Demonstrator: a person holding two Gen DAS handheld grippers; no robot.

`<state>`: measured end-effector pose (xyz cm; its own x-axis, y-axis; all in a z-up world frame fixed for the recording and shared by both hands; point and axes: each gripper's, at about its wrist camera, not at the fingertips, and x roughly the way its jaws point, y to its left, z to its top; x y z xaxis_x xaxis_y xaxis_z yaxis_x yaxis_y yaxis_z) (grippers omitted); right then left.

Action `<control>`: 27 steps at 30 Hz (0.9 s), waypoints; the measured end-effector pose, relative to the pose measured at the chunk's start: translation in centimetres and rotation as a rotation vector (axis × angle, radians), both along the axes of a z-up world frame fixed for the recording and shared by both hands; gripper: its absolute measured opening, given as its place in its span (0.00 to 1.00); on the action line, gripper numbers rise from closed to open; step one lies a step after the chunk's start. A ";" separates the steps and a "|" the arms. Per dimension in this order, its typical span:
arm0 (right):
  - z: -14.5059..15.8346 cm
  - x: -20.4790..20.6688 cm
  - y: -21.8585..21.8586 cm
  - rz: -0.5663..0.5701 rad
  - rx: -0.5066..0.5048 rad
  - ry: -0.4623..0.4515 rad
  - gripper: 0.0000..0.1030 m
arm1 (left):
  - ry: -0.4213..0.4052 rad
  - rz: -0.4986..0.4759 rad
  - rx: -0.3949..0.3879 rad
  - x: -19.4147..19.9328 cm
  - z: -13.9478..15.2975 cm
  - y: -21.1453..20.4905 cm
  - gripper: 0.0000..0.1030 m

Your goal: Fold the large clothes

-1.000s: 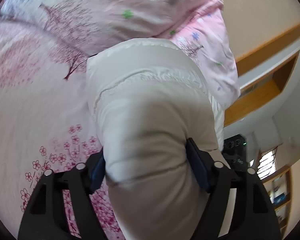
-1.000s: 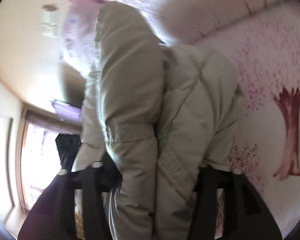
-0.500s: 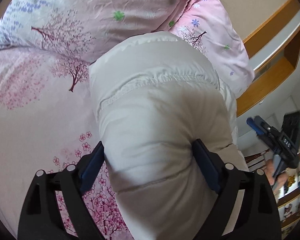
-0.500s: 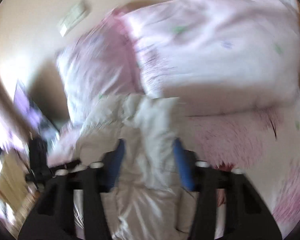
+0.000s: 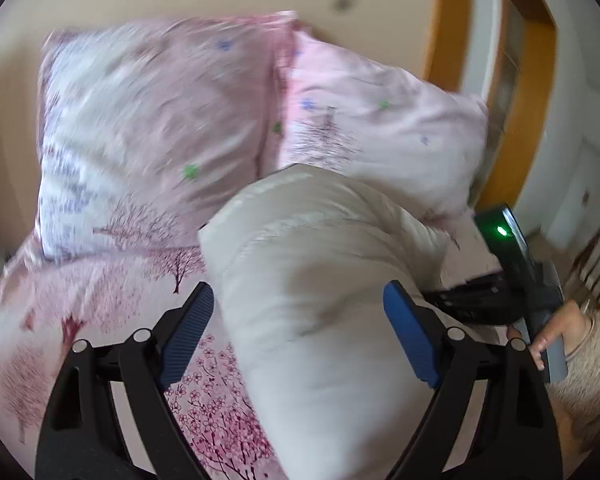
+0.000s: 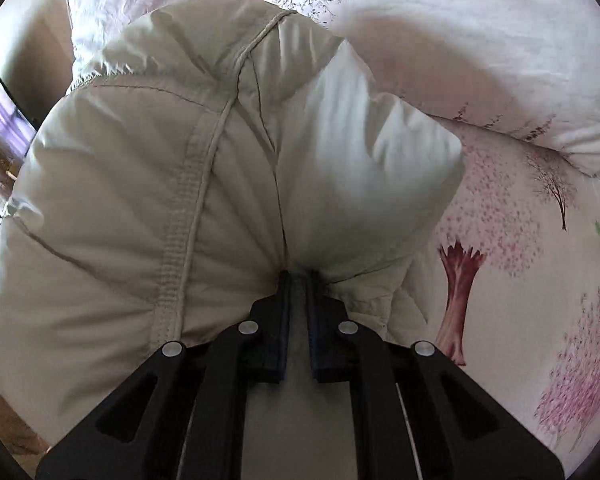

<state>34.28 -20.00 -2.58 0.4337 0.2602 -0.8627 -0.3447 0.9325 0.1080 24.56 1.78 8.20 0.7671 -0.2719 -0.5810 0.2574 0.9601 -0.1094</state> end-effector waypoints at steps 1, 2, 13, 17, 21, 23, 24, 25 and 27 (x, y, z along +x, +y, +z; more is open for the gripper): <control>0.0 -0.2 -0.1 -0.008 0.010 -0.007 0.07 | 0.007 -0.010 0.044 -0.2 -0.2 -1.1 0.84; -0.4 -0.7 -0.4 -0.020 0.028 -0.017 0.07 | 0.012 -0.017 0.065 -0.3 -0.4 -1.7 0.84; 2.7 -8.8 -4.2 -0.114 0.159 -0.346 0.21 | 0.000 -0.010 0.212 -3.2 -3.2 -4.0 0.86; -0.7 -9.0 -4.3 -0.132 0.150 -0.288 0.21 | 0.042 -0.014 0.207 -2.8 -4.5 -4.5 0.89; -2.4 -9.6 -3.8 -0.138 0.126 -0.250 0.21 | 0.039 0.005 0.225 -3.1 -5.5 -5.1 0.91; -2.9 -9.4 -3.7 -0.143 0.108 -0.240 0.22 | 0.040 0.009 0.233 -3.2 -6.1 -5.4 0.91; -2.7 -9.8 -3.5 -0.144 0.106 -0.240 0.22 | 0.042 0.012 0.234 -3.2 -6.2 -5.5 0.92; -2.9 -10.0 -3.5 -0.146 0.103 -0.242 0.22 | 0.044 0.013 0.234 -3.2 -6.4 -5.5 0.92; -3.3 -9.8 -3.4 -0.151 0.099 -0.244 0.22 | 0.042 0.016 0.240 -3.2 -6.6 -5.7 0.92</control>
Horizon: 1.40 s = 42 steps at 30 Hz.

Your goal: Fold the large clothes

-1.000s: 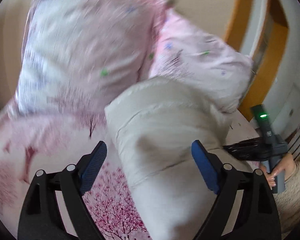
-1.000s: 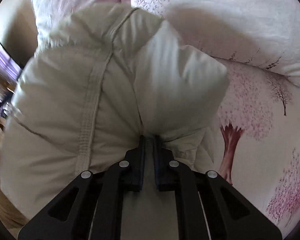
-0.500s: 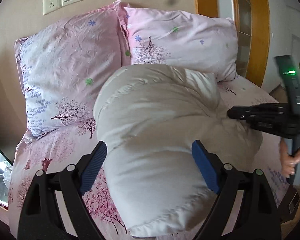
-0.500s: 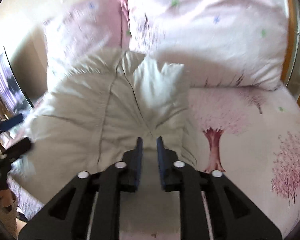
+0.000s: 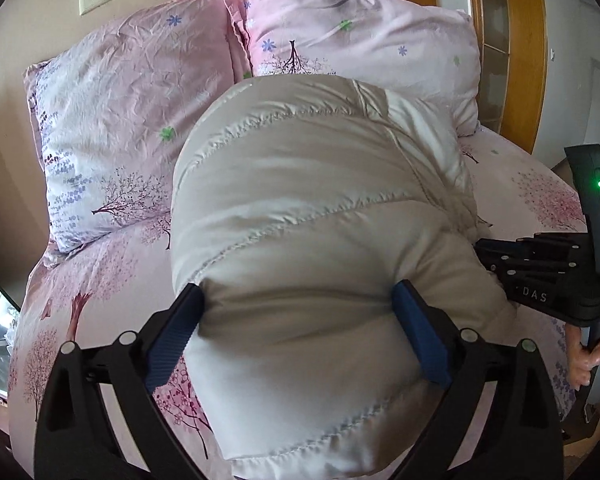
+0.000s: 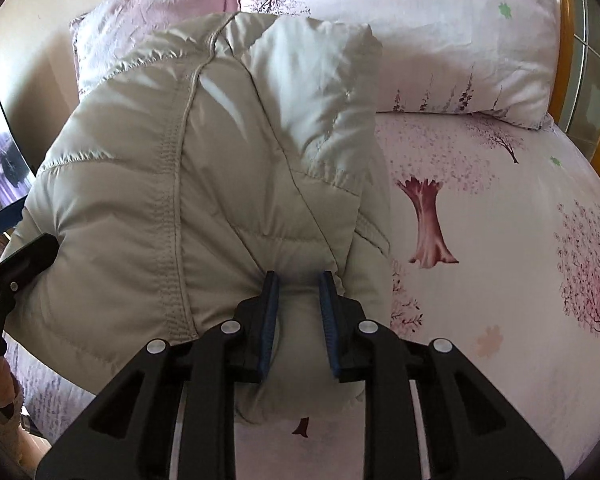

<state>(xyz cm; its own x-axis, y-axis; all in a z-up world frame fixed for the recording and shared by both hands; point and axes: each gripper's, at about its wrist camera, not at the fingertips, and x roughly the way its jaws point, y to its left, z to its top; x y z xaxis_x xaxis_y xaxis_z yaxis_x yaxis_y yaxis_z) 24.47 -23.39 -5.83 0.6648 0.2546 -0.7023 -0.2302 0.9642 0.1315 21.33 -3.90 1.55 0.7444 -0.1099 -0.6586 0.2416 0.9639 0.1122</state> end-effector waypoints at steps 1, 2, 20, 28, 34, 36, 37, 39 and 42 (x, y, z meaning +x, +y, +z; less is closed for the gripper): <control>-0.1 0.1 0.0 -0.002 0.001 -0.001 0.22 | -0.002 0.002 0.003 0.0 -0.1 -0.1 0.93; -0.2 0.1 0.0 -0.003 0.000 -0.001 0.22 | -0.005 0.004 0.003 -0.1 -0.3 -0.1 0.93; 11.5 10.7 -0.4 0.095 0.055 -0.037 0.29 | 0.117 0.037 -0.245 13.8 6.9 7.8 0.94; 5.2 18.0 2.9 0.118 -0.113 0.252 0.27 | 0.280 0.035 -0.215 19.6 2.6 6.4 0.94; 1.9 19.6 2.5 0.120 -0.068 0.371 0.26 | 0.377 0.052 -0.188 21.1 0.5 5.5 0.94; 1.9 20.0 2.6 0.119 -0.063 0.386 0.26 | 0.362 0.064 -0.153 20.9 1.2 5.1 0.94; 2.3 19.9 2.7 0.120 -0.071 0.376 0.26 | 0.346 0.066 -0.152 20.4 1.7 5.1 0.89; 4.2 18.5 2.6 0.107 -0.100 0.306 0.27 | 0.305 0.058 -0.183 18.6 3.4 5.5 0.82; 7.5 13.6 1.3 0.112 -0.048 0.174 0.28 | 0.198 0.055 -0.196 13.7 5.8 6.2 0.83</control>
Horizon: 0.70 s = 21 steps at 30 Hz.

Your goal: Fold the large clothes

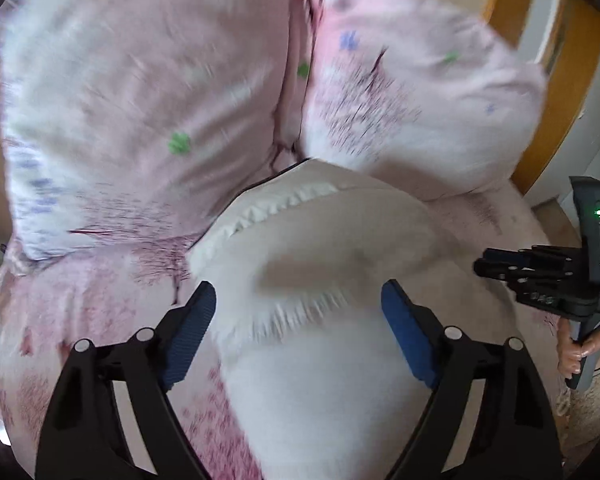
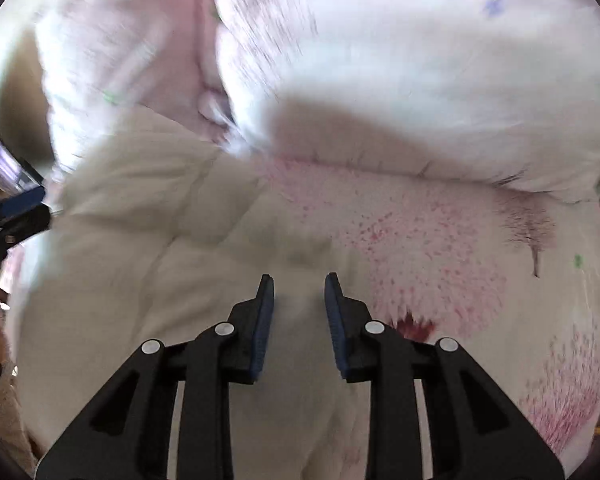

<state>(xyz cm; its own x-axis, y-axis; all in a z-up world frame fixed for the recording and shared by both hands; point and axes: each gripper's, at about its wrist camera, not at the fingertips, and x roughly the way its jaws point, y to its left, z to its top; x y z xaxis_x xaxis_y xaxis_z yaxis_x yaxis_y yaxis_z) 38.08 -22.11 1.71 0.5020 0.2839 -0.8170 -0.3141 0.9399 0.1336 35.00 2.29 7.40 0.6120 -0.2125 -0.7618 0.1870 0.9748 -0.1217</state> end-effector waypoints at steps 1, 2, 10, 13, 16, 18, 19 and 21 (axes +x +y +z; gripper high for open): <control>0.5 -1.6 -0.4 0.004 0.027 -0.024 0.28 | -0.040 0.007 0.002 -2.0 0.6 0.1 0.85; 0.9 -3.5 -0.7 0.005 0.053 -0.051 0.28 | -0.082 0.025 0.003 -4.3 1.1 0.1 0.88; -1.4 -14.7 -0.4 -0.061 0.036 -0.212 0.31 | -0.176 0.084 0.028 -14.9 -1.0 -2.6 0.97; -2.2 -16.1 -0.6 -0.106 0.030 -0.247 0.39 | -0.138 0.083 0.028 -16.4 -2.6 -3.6 0.98; -4.0 -15.6 -1.1 -0.127 0.069 -0.184 0.40 | -0.099 0.101 0.049 -16.0 -4.6 -4.4 0.98; -5.1 -15.2 -1.1 -0.127 0.070 -0.166 0.40 | -0.082 0.110 0.040 -15.6 -5.4 -4.4 0.98; -5.3 -15.1 -1.0 -0.126 0.063 -0.165 0.40 | -0.082 0.112 0.039 -15.5 -5.6 -4.4 0.98; -5.7 -15.0 -0.7 -0.127 0.046 -0.161 0.40 | -0.081 0.114 0.051 -15.4 -6.0 -4.5 0.98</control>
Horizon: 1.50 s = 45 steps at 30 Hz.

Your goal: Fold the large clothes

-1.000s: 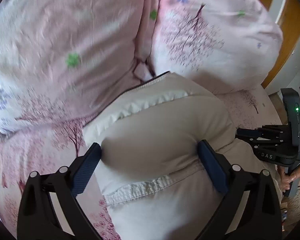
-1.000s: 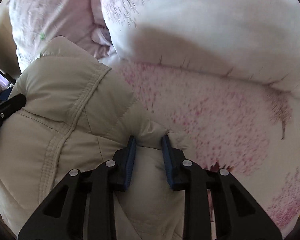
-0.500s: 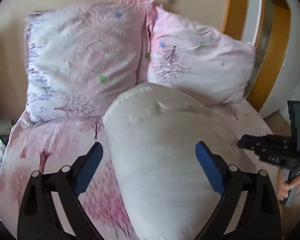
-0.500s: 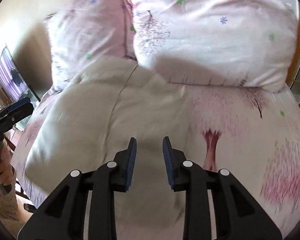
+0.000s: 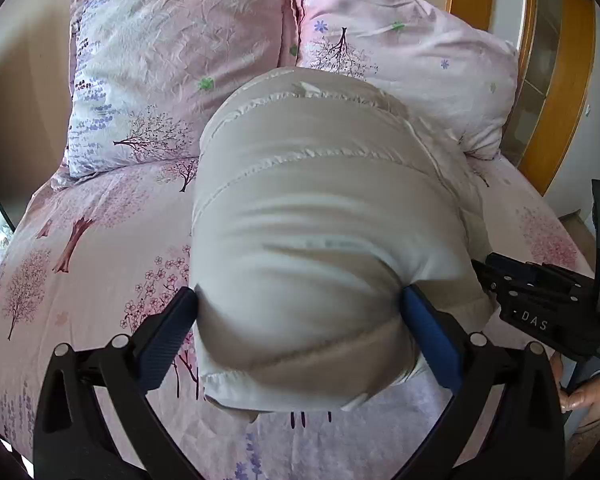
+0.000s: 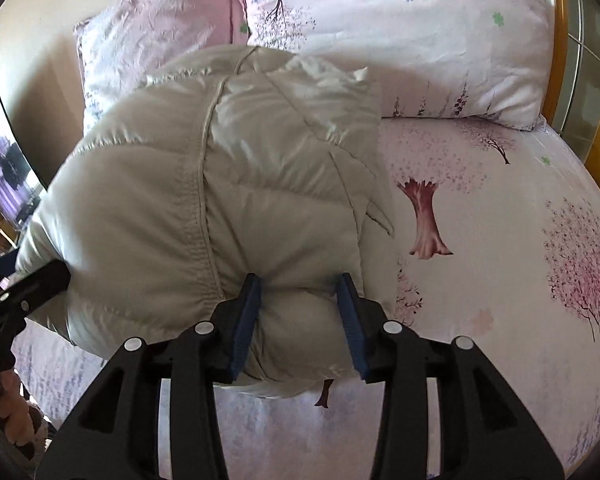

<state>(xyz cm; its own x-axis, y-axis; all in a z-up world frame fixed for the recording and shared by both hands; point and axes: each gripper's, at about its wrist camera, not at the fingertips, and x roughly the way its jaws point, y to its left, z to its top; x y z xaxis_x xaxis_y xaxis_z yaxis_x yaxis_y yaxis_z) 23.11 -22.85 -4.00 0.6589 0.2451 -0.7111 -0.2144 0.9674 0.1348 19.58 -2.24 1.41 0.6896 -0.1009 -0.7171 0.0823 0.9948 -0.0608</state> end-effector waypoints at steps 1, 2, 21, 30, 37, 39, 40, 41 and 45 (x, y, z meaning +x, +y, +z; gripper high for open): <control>-0.2 0.0 0.1 -0.002 -0.005 0.006 0.40 | 0.004 -0.001 0.002 0.1 -0.2 -0.1 0.98; -0.4 0.0 0.2 -0.003 -0.006 0.013 0.40 | 0.007 -0.001 0.006 0.3 -0.3 -0.1 0.98; 0.7 -2.5 -1.2 -0.042 0.010 -0.053 0.42 | -0.044 0.033 -0.078 -0.9 -0.5 2.6 0.98; -1.2 -0.8 -1.6 -0.070 0.042 0.031 0.53 | -0.054 -0.011 0.009 -1.0 -1.0 0.3 0.98; 0.5 -3.9 -2.4 -0.130 0.018 -0.066 0.81 | -0.133 0.046 0.107 -3.5 0.0 -0.5 0.98; 0.6 -4.4 -2.4 -0.133 0.014 -0.076 0.89 | -0.130 0.058 0.100 -3.8 0.0 -0.4 0.98; 0.7 -4.7 -2.3 -0.132 0.014 -0.082 0.90 | -0.128 0.065 0.091 -3.9 0.0 -0.3 0.98; 0.9 -5.1 -2.2 -0.137 0.003 -0.095 0.93 | -0.125 0.072 0.082 -4.0 0.0 -0.1 0.98; 1.6 -6.1 -1.4 -0.178 -0.106 -0.153 0.99 | -0.127 0.093 0.068 -4.7 0.1 0.1 0.98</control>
